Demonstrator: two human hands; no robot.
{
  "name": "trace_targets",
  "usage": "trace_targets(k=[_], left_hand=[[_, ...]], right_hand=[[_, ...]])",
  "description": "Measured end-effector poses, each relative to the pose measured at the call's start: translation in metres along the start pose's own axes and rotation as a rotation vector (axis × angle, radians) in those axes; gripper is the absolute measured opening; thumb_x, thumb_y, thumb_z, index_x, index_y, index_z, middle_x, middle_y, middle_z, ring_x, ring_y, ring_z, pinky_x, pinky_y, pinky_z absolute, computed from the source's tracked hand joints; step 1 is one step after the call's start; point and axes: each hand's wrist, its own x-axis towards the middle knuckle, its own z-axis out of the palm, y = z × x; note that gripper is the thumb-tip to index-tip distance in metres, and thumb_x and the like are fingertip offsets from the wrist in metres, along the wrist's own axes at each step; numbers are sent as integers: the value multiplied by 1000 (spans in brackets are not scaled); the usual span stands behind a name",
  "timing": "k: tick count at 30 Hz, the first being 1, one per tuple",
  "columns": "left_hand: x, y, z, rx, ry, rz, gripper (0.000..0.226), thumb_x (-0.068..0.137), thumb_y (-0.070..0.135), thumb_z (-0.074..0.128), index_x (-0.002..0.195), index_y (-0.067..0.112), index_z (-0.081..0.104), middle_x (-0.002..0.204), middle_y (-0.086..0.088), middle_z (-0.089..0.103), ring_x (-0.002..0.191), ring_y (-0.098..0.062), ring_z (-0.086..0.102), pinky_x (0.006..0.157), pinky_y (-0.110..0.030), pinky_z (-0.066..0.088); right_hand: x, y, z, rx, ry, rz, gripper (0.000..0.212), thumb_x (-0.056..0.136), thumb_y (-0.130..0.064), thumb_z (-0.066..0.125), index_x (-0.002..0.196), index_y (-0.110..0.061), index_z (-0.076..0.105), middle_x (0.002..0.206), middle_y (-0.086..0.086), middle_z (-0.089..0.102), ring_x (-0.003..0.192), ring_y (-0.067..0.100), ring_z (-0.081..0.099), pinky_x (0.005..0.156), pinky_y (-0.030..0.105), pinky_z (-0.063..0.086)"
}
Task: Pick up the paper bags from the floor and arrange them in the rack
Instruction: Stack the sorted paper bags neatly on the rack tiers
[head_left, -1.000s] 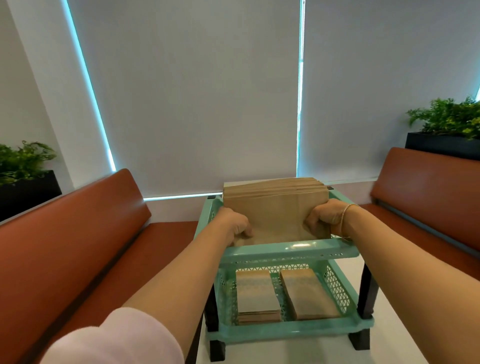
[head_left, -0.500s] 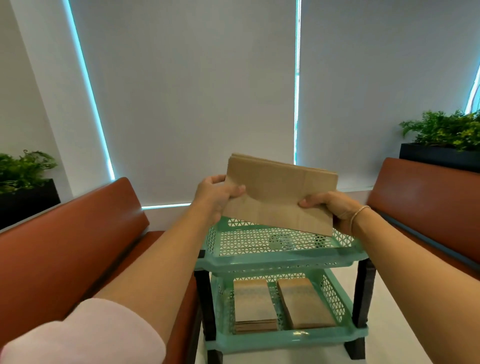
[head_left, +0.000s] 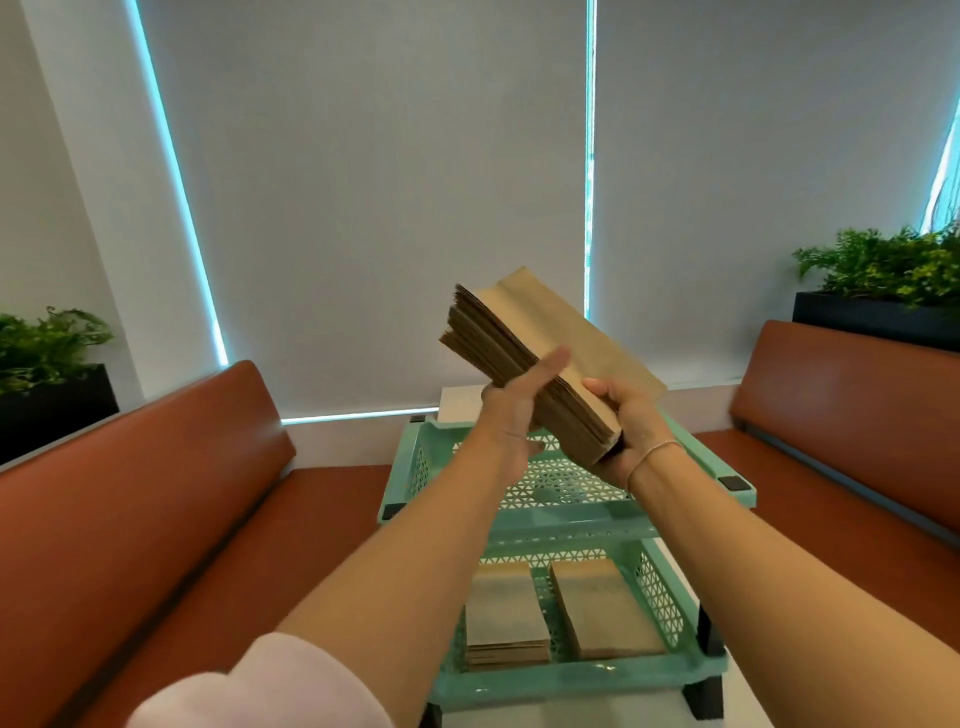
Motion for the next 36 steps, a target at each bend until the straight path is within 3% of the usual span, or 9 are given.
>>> trace_targets(k=[2,5,14,17,21,24,27,30,36], left_hand=[[12,-11,8,-72,77,-26,91,49,39,87,126,9,48,109,-9,66,97,-25,63,85,-42,50],[32,-20,5,-142,200,-71,62,71,19,75,124,2,49,99,-13,63,80,-26,62,71,-36,52],[26,-20,-16,-111,135,-129,4,92,5,52,94,3,54,82,-12,60,72,-24,59,74,-38,51],[22,-16,-23,-55,79,-145,5,93,4,51,88,3,53,81,-12,61,71,-24,60,69,-37,51],[26,-8,-36,65,17,-12,6,88,0,57,93,4,57,80,-10,63,70,-21,61,68,-33,53],[31,-2,-42,162,-36,166,32,84,-7,60,108,12,51,89,-7,64,76,-19,63,66,-28,55],[34,0,-41,229,-70,276,49,82,-9,62,121,15,44,104,-6,62,94,-21,61,79,-32,54],[40,-10,-44,319,-66,298,62,81,-9,64,133,12,40,118,-9,60,106,-24,59,95,-36,49],[53,-41,-51,359,-82,159,66,82,-9,63,137,10,32,130,-15,54,119,-28,53,105,-41,42]], right_hand=[[3,6,2,-31,7,-10,18,86,-23,52,81,-7,59,56,9,64,46,20,60,50,21,50],[5,13,3,-88,33,-28,12,84,-18,57,82,-6,59,67,11,64,59,23,59,62,29,48],[-6,-3,-6,-242,47,-8,8,79,-18,60,75,-12,56,54,4,61,53,19,57,61,30,53],[-8,-18,-18,-307,50,13,14,78,-16,65,83,-9,53,76,9,58,71,22,58,80,39,52],[-7,-34,-30,-689,-129,92,37,59,-12,78,90,-8,58,81,7,60,69,18,58,69,31,52],[-4,-36,-27,-895,-224,73,38,59,3,77,91,-7,60,85,7,64,78,21,59,75,29,49],[7,-33,-22,-908,-154,-62,46,63,20,70,96,-7,53,92,11,63,91,28,62,85,40,53],[20,-22,-24,-1060,-38,-173,48,60,14,75,92,-12,51,92,7,60,91,24,57,88,40,51],[27,0,-30,-1188,-100,-87,38,57,11,78,81,-14,64,79,-3,64,84,20,61,82,32,52]])
